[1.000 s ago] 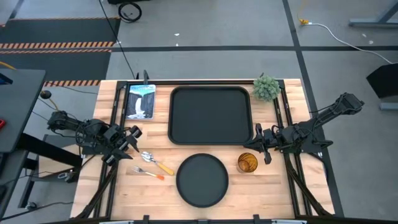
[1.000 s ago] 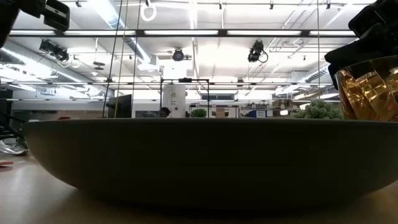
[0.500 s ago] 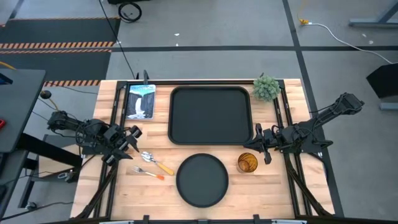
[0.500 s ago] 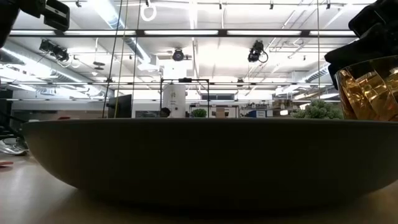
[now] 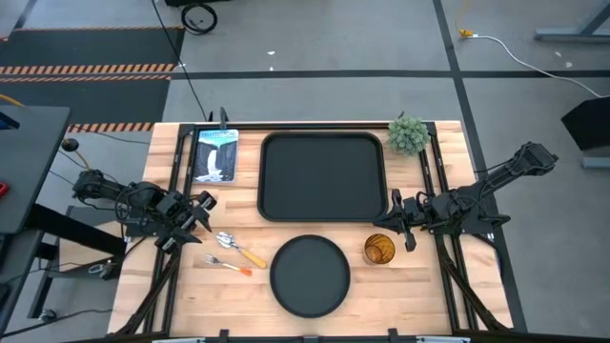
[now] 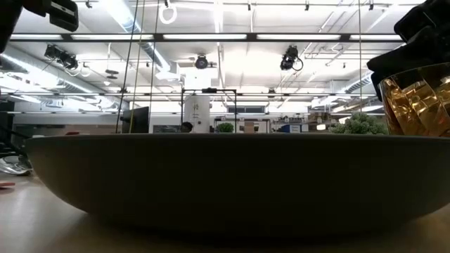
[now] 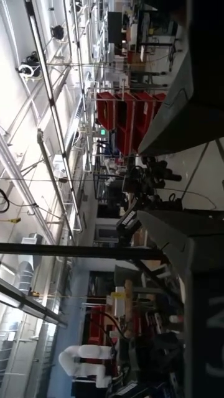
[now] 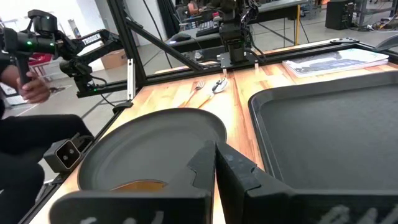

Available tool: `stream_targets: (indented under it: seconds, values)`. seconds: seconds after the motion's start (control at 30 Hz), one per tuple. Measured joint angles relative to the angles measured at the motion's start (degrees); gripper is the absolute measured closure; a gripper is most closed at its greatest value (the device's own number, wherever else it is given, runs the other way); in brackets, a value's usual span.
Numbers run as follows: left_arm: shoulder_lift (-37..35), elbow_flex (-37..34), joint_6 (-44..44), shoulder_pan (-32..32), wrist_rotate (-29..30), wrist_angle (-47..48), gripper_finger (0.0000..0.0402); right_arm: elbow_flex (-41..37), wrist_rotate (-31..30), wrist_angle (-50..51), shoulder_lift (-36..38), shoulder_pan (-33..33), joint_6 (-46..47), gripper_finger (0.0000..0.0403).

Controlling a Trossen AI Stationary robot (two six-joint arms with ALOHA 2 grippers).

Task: Pick and place plate/cup/fork/spoon on tray
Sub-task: Put the brown cup on the black tray

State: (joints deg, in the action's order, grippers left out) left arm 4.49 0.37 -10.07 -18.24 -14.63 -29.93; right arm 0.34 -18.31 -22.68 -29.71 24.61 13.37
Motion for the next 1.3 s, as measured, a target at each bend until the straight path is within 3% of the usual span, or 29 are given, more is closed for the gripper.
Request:
stream_targets:
  seconds: [0.27,0.97,1.17,1.3]
  values:
    - [0.00,-0.01,-7.06,0.00,0.00,-0.22,0.0239,0.00,0.01,-0.01,0.00,0.01,-0.01,0.0383]
    - [0.00,0.00,-7.32,0.00,0.00,-0.27,0.0239,0.02,-0.63,-0.05,0.00,-0.06,-2.06,0.0383]
    - [0.00,0.00,-7.32,0.00,0.00,-0.27,0.0239,0.00,-3.07,-10.45,0.37,-0.07,-6.17,0.0383]
    - [0.00,0.00,-7.32,0.02,0.00,-0.27,0.0239,0.00,0.57,-15.60,0.50,0.27,-4.18,0.0383]
